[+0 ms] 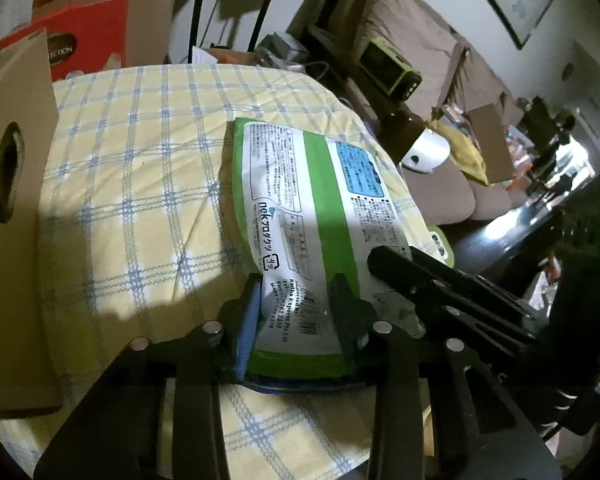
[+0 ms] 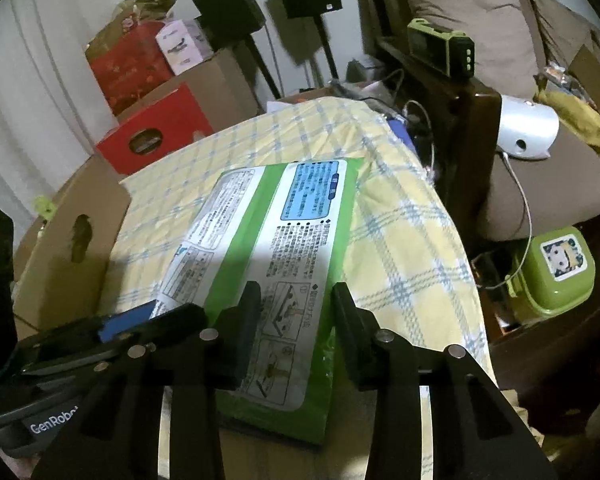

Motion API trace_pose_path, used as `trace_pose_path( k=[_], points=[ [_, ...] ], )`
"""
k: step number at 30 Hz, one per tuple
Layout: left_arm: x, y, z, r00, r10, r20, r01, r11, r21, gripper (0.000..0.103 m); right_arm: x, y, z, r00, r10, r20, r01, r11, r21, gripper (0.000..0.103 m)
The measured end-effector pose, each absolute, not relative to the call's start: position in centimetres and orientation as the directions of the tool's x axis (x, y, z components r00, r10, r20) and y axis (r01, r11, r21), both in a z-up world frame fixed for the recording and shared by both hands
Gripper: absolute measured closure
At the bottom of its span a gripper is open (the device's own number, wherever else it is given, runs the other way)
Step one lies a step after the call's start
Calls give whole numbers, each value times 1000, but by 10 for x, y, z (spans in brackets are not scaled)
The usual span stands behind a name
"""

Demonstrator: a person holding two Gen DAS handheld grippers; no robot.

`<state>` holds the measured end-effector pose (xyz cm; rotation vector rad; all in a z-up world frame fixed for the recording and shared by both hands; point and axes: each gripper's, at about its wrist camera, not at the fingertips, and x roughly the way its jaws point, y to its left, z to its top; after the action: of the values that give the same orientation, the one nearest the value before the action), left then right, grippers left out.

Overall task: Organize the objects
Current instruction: 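Grasp the edge of the green-and-white wipes package with the left gripper, then lift the wipes package and carry it toward the box with the left gripper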

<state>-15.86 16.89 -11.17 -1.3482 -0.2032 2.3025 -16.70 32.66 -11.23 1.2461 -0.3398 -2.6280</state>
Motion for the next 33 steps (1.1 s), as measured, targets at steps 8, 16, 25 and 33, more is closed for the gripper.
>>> trace_pose_path(
  k=[8, 16, 25, 33],
  points=[
    [-140, 167, -98, -428, 497, -754, -355, -860, -366, 72, -156, 333, -104, -630, -305, -714, 76, -940, 334, 65],
    [-132, 158, -75, -465, 540, -702, -372, -838, -398, 72, -145, 331, -85, -657, -309, -687, 93, -938, 334, 65],
    [-125, 145, -50, -499, 561, -660, -383, -826, -413, 72, -138, 327, -72, -656, -355, -666, 116, -920, 376, 65],
    [-133, 135, -74, -411, 611, -677, -330, -792, -514, 73, -135, 329, -99, -583, -389, -713, 81, -901, 425, 65]
  ],
)
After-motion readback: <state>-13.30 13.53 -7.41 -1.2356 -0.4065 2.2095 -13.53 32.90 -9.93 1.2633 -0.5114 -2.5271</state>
